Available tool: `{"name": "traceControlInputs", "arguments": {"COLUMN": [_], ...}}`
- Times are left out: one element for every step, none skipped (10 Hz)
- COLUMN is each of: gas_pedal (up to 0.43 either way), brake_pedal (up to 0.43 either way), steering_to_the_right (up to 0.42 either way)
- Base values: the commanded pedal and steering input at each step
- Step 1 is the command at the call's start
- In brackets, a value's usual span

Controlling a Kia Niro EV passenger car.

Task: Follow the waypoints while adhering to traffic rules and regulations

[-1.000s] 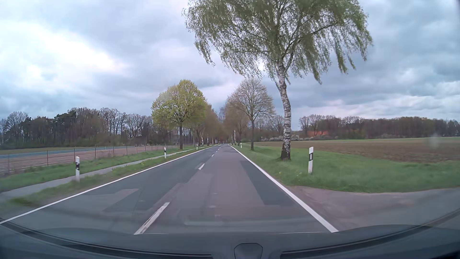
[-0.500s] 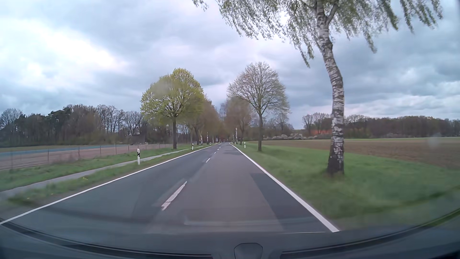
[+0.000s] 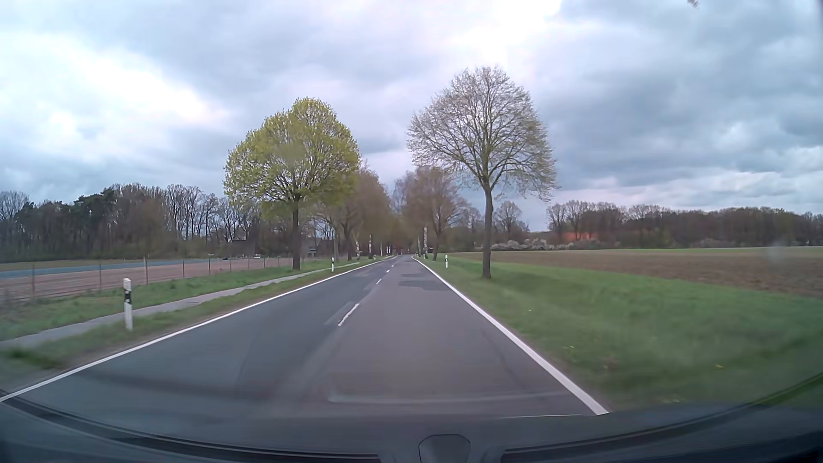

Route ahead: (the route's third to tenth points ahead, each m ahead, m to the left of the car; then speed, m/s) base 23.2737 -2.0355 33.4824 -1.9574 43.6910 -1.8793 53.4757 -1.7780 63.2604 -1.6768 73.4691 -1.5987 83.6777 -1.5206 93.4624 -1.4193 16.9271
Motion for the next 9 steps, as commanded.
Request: {"name": "traceControlInputs", "arguments": {"gas_pedal": [0.079,0.079,0.079,0.079,0.079,0.079,0.079,0.079,0.079], "brake_pedal": [0.0,0.0,0.0,0.0,0.0,0.0,0.0,0.0,0.0], "steering_to_the_right": [-0.005,-0.004,-0.003,-0.003,-0.003,-0.003,-0.003,-0.003,-0.003]}}
